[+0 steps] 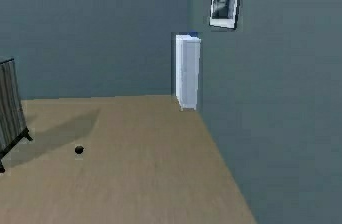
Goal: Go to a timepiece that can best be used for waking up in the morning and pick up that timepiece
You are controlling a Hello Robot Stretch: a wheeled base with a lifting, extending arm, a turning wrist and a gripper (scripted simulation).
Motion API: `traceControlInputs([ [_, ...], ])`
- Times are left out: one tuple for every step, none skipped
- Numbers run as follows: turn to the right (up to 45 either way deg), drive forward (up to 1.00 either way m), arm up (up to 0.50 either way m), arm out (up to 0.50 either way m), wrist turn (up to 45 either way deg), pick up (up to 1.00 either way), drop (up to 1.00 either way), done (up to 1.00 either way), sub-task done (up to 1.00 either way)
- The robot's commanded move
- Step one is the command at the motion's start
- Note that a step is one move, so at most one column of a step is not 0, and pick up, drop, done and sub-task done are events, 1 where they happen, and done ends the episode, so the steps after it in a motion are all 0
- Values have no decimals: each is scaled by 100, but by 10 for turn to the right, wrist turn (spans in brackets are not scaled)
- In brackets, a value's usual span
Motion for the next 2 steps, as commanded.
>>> traceControlInputs([
  [-450,0,0,0,0,0,0,0,0],
  [0,65,0,0,0,0,0,0,0],
])
